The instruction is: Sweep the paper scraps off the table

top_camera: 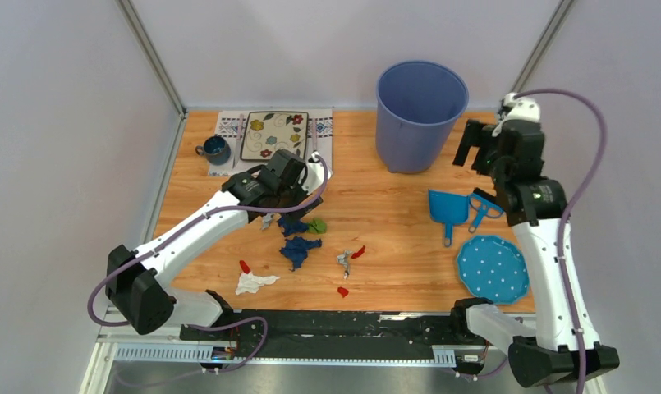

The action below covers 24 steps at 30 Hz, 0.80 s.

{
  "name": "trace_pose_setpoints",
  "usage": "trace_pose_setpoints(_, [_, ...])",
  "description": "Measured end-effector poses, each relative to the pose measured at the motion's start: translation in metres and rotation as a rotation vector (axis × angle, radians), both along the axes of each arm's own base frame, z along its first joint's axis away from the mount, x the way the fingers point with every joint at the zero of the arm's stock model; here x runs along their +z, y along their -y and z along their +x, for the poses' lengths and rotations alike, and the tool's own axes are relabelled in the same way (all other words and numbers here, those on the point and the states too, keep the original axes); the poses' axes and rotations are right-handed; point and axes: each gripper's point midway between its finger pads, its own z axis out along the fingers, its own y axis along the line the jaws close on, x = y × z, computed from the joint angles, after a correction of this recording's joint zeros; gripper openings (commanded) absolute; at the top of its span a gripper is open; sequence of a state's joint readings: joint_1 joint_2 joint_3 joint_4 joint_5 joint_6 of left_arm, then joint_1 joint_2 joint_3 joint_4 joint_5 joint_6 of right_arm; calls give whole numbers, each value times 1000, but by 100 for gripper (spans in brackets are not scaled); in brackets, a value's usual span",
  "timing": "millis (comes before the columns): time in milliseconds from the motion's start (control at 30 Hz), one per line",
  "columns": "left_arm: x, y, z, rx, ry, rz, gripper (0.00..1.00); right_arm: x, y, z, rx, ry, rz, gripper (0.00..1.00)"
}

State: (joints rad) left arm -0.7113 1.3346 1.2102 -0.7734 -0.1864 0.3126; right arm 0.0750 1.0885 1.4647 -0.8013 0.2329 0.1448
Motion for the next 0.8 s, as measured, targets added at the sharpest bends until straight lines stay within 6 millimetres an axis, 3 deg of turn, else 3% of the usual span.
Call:
trace_pose_setpoints(100, [-15, -3, -2, 23, -36, -7, 87, -68, -16, -6, 37, -153, -14, 95])
trace_pose_setpoints(233, [-37, -9, -8, 35, -74, 5, 87, -171, -28, -16, 63, -423, -31, 87])
trace_pose_setpoints(333, [-44, -13, -11, 37, -89, 18, 87, -223, -31, -27, 70, -577, -35, 75])
trace_pose_setpoints(533, [-42, -12, -8, 38, -68, 9, 86, -269, -43, -4, 91, -704, -19, 54])
trace_pose_setpoints(667, [-42, -17, -9, 46, -54, 15, 86, -303, -50, 11, 101, -793, -13, 53])
trace_pose_setpoints(767, [-41, -20, -9, 52, -43, 18, 86, -324, -51, 10, 98, -851, -10, 40])
trace_pose_setpoints(800, [-40, -21, -8, 54, -40, 18, 86, -329, -51, 9, 95, -866, -9, 30])
